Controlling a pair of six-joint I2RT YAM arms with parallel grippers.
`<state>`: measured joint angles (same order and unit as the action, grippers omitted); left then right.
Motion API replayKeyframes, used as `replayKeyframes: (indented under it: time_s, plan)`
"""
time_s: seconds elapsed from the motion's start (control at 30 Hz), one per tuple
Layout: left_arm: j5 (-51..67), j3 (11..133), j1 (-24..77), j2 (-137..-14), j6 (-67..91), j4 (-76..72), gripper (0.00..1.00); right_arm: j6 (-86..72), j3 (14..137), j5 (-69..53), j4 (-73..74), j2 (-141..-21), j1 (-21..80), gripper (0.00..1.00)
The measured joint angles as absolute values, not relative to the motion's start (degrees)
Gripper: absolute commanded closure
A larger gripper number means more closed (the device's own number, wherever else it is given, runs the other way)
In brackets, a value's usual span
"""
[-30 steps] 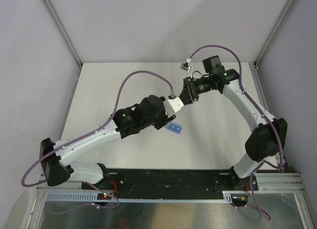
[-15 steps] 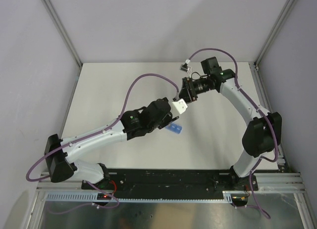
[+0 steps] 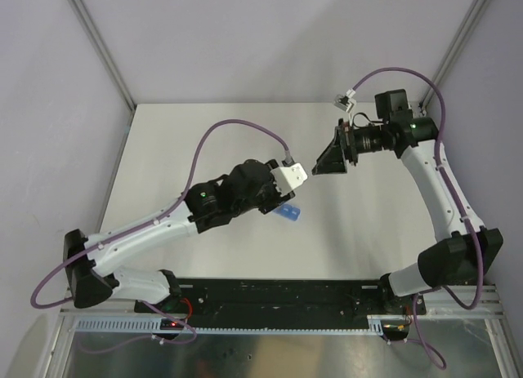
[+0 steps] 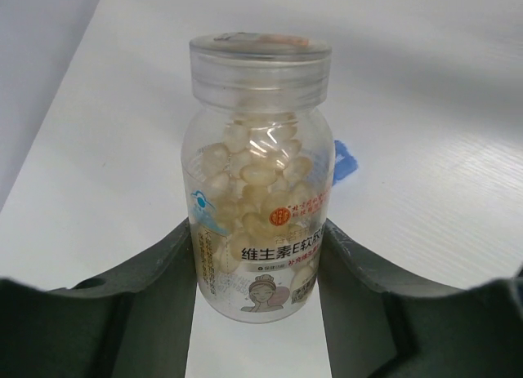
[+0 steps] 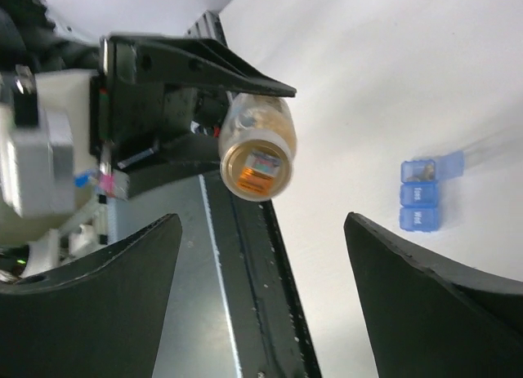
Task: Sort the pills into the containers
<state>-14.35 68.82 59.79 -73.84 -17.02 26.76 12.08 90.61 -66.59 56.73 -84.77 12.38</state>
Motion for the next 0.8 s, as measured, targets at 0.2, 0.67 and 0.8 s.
replayKeyframes:
  time_s: [0.2, 0.67, 0.8]
  plan:
    - [1.37, 69.60, 56.05, -69.63, -16.97, 29.85, 1.00, 20.95, 89.73, -63.40, 60.12, -78.78, 12.91, 0.12]
    - [28.97, 74.89, 49.84, -67.96, -14.39, 36.95, 1.00, 29.15, 88.88, -54.19, 59.55, -68.71, 27.64, 0.12]
    - [31.57, 74.89, 49.84, -68.42, -14.39, 38.22, 1.00, 29.82, 90.72, -52.36, 59.68, -71.26, 29.76, 0.14]
